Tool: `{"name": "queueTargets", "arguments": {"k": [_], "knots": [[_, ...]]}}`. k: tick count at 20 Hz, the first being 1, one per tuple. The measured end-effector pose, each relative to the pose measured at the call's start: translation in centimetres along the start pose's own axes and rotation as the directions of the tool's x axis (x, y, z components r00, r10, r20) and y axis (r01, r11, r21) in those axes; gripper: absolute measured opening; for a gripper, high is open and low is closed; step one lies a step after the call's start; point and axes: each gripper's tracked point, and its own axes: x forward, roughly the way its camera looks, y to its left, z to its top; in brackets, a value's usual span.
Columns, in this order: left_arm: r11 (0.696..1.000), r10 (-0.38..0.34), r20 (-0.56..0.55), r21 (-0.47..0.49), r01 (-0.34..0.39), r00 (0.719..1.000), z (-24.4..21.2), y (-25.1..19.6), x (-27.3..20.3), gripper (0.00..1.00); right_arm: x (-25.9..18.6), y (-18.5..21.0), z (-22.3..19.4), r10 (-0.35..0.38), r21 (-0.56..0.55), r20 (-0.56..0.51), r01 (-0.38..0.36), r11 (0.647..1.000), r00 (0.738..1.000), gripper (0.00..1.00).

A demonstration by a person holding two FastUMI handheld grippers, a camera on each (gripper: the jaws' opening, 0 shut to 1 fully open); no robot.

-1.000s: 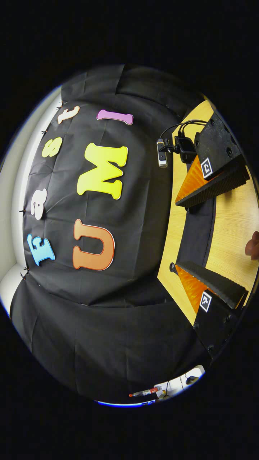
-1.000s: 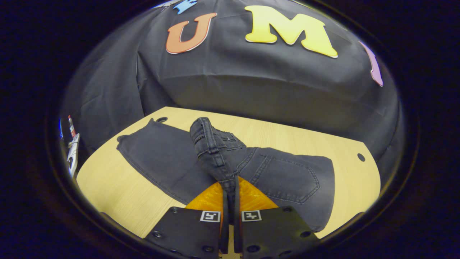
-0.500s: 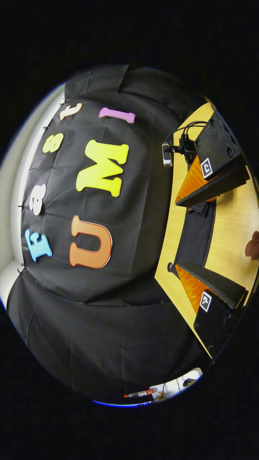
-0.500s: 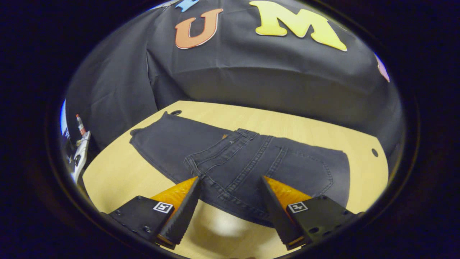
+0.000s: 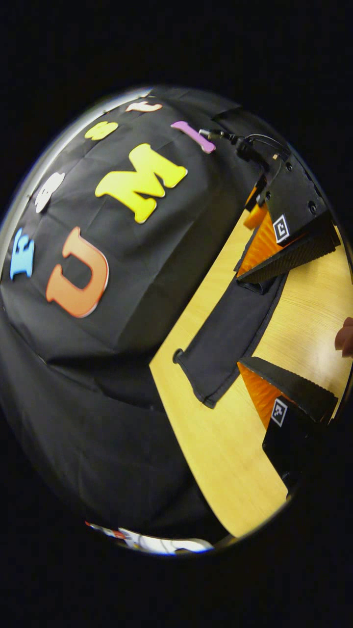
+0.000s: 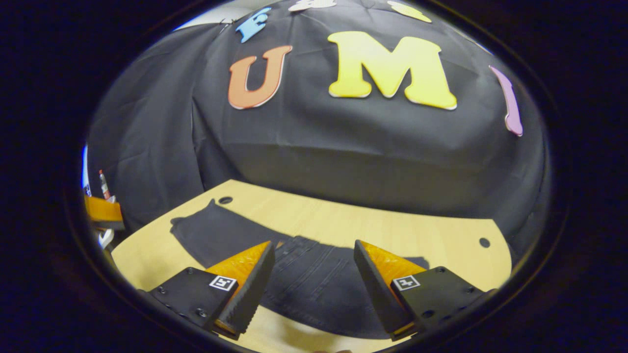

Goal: Grasp the waist and the cuffs of the jeans and fold them to make the two legs overlap; first hold the waist and fold one-third of the jeans toward the cuffs, then hold the cuffs and fold the remaining one-third in the same direction to finish folding.

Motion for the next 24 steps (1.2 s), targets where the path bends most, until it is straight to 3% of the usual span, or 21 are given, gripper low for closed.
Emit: {"name": "queueTargets", "arguments": {"k": [4,9,12,17,19,21,24], "knots": [[0.99,0.036,-0.066,-0.136,-0.045,0.997,-0.6,4.2,3.4,0.99,-0.8,-3.9,4.9,-0.071,0.012,0.089,0.07,0.997,0.994,0.99],[0.943,0.047,-0.108,-0.322,-0.08,0.993,-1.0,7.5,7.0,0.99,-3.4,-7.3,9.4,-0.138,0.039,0.182,0.133,0.99,0.974,0.99],[0.892,0.047,-0.102,-0.443,-0.087,0.994,-0.4,8.8,8.5,0.99,-5.4,-8.3,11.2,-0.154,0.041,0.221,0.148,0.988,0.963,0.99],[0.778,0.089,-0.108,-0.613,-0.137,0.99,-0.5,11.9,10.9,1.0,-9.1,-10.0,13.6,-0.176,0.036,0.278,0.173,0.984,0.944,0.99],[0.736,0.081,-0.088,-0.667,-0.119,0.993,0.1,12.4,11.5,0.99,-10.0,-11.1,14.2,-0.195,0.035,0.292,0.193,0.981,0.936,0.99],[0.719,0.062,-0.079,-0.687,-0.1,0.995,0.5,12.1,12.2,0.99,-10.3,-12.5,14.4,-0.217,0.04,0.292,0.215,0.976,0.932,0.99],[0.721,0.046,-0.069,-0.688,-0.081,0.997,1.1,12.1,13.6,0.99,-10.4,-14.0,14.0,-0.246,0.06,0.276,0.238,0.969,0.929,0.99]]}}
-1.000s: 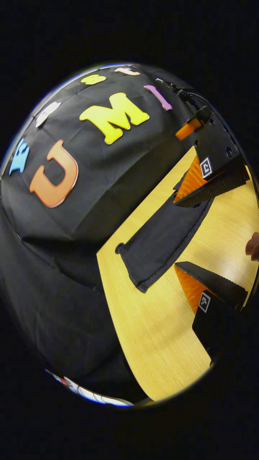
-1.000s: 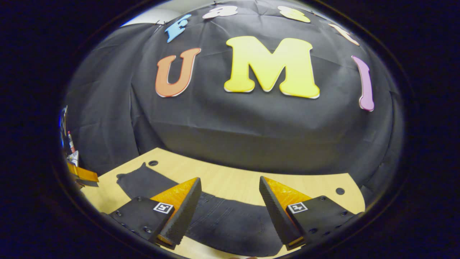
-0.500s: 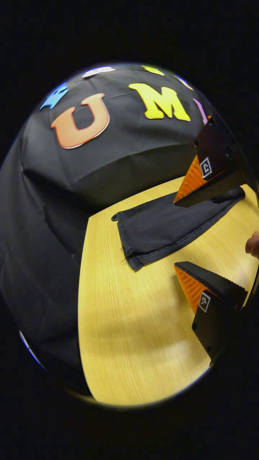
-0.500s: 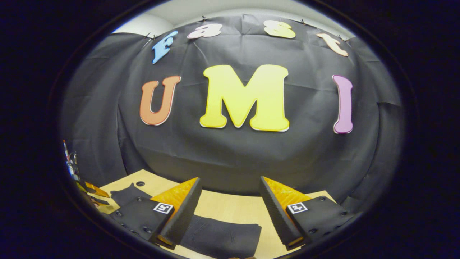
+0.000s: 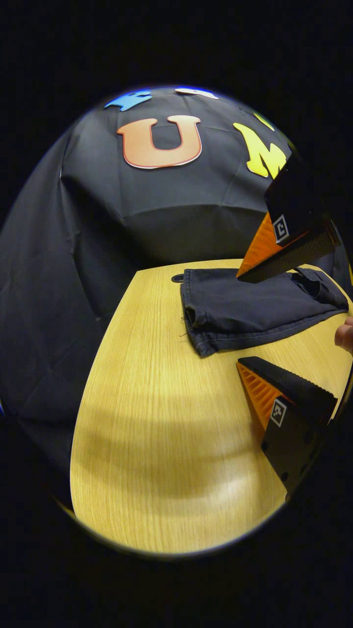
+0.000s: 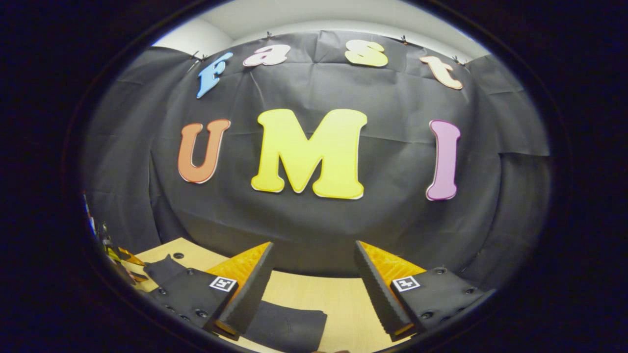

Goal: Grasp the waist and the cuffs of the jeans and fold them to make the two legs overlap; first hold the waist and fold one-third of the jeans toward the cuffs, then hold the cuffs and fold the remaining one-third in the same direction to finish folding.

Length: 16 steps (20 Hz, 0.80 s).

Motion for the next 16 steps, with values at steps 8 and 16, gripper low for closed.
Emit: {"name": "queueTargets", "arguments": {"k": [8,16], "knots": [[0.997,-0.058,0.025,-0.047,0.059,0.998,0.7,-1.1,2.3,0.99,-0.2,-2.3,-0.5,-0.023,-0.023,-0.022,0.023,0.999,0.999,0.99],[0.997,-0.034,0.007,-0.072,0.035,0.999,0.1,0.3,4.3,0.7,-0.5,-3.9,-0.5,-0.035,-0.042,-0.028,0.034,0.999,0.999,0.99]]}}
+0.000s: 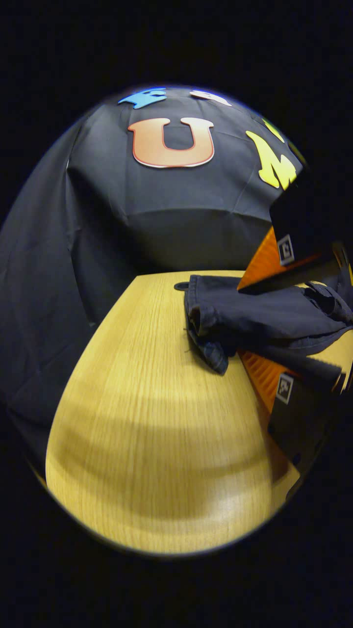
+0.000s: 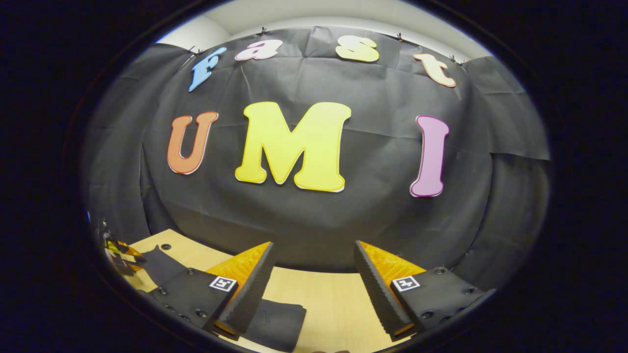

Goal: Grasp the waist and the cuffs of the jeans and fold them to make the two legs overlap; first hold the waist and fold one-third of the jeans toward the cuffs, then hold the cuffs and fold the remaining one-third in the same direction to finish folding.

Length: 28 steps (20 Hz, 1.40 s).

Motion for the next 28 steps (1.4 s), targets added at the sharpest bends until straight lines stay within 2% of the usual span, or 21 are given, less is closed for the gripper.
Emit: {"name": "queueTargets", "arguments": {"k": [1,2,4,5,8,11,15,19,23,26,28], "knots": [[1.0,0.024,0.008,0.009,-0.024,1.0,0.0,0.6,0.2,0.55,0.0,-0.4,0.0,-0.003,-0.003,-0.003,0.003,1.0,1.0,0.99],[0.999,0.027,0.013,0.023,-0.027,1.0,0.0,0.7,0.1,0.24,-0.1,-0.7,-0.1,-0.005,-0.004,-0.008,0.005,1.0,1.0,0.99],[0.997,0.035,0.027,0.062,-0.036,0.999,0.1,0.8,0.0,0.12,-0.2,-1.3,0.2,-0.012,-0.003,-0.006,0.012,1.0,1.0,0.99],[0.997,0.037,0.031,0.065,-0.039,0.999,0.1,0.8,0.1,0.1,-0.3,-1.5,0.3,-0.015,-0.004,-0.002,0.015,1.0,1.0,0.99],[0.995,0.034,0.048,0.088,-0.038,0.998,0.1,0.3,-0.4,0.06,-0.4,-1.9,0.3,-0.016,-0.006,-0.005,0.016,1.0,1.0,0.99],[0.983,0.011,0.082,0.179,-0.025,0.997,-0.1,-1.6,-1.2,0.06,-0.6,-2.3,0.3,-0.013,-0.001,-0.004,0.013,1.0,1.0,0.99],[0.941,-0.06,0.097,0.337,0.025,0.993,-1.5,-6.5,-3.1,0.06,-0.8,-2.4,0.2,-0.007,0.028,-0.004,0.007,1.0,1.0,0.99],[0.888,-0.135,0.076,0.451,0.087,0.988,-4.0,-11.5,-4.4,0.06,-1.2,-2.1,0.0,0.008,0.043,-0.004,-0.007,0.999,1.0,0.99],[0.813,-0.196,0.048,0.566,0.135,0.979,-7.4,-15.1,-5.9,0.06,-1.8,-2.4,-0.3,0.011,0.042,-0.005,-0.011,0.999,1.0,0.99],[0.729,-0.234,0.029,0.667,0.156,0.972,-10.8,-17.4,-6.5,0.06,-2.3,-3.1,-0.4,0.007,0.055,-0.004,-0.007,0.998,1.0,0.99],[0.659,-0.259,-0.001,0.731,0.178,0.966,-13.3,-18.8,-7.3,0.06,-2.6,-3.5,-0.7,0.003,0.06,-0.007,-0.002,0.998,1.0,0.99]]}}
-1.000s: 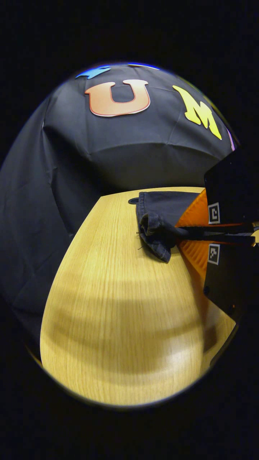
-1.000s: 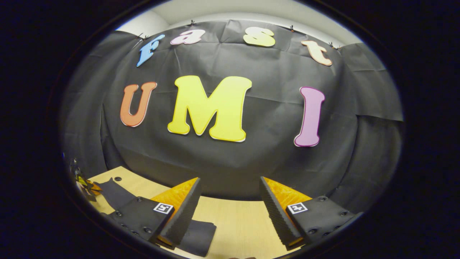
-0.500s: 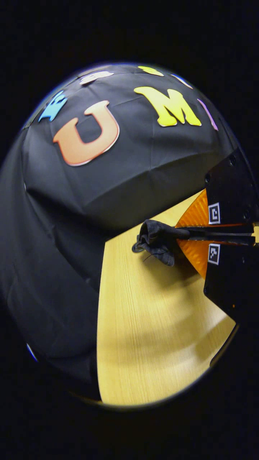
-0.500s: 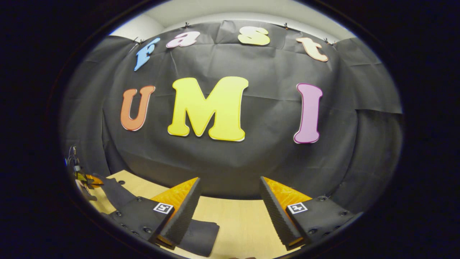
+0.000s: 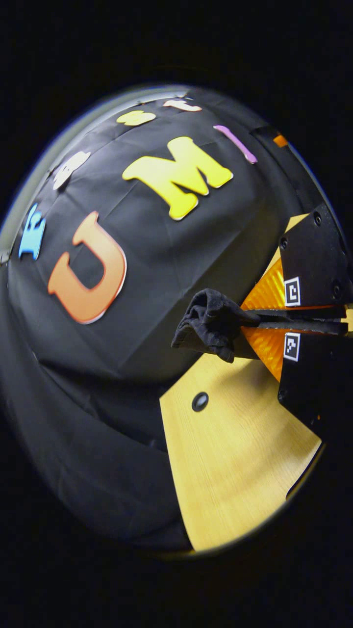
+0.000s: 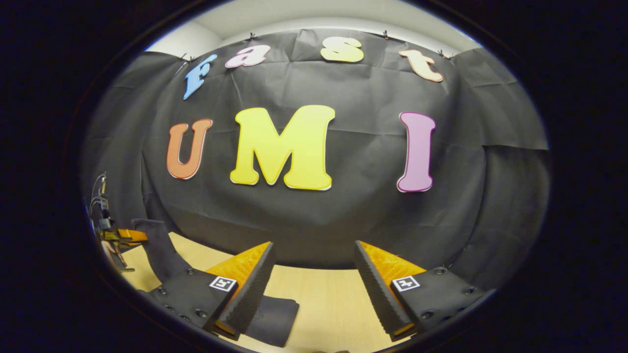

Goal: Grasp the waist and the cuffs of the jeans and fold them to make the two legs overlap; first hold the waist and fold one-third of the jeans toward the cuffs, then hold the cuffs and fold the remaining one-third in the same direction to finish folding.

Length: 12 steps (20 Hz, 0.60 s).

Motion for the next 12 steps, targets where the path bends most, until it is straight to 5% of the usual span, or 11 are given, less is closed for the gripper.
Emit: {"name": "queueTargets", "arguments": {"k": [7,12], "knots": [[0.949,-0.14,-0.07,0.274,0.155,0.988,-5.4,-11.0,-0.4,0.06,-0.9,-1.4,-1.0,-0.006,0.029,-0.008,0.006,1.0,1.0,0.99],[0.86,-0.208,-0.155,0.441,0.256,0.966,-12.0,-16.6,-1.2,0.06,-1.1,-3.1,-1.4,-0.018,0.039,-0.009,0.018,0.999,1.0,0.99]]}}
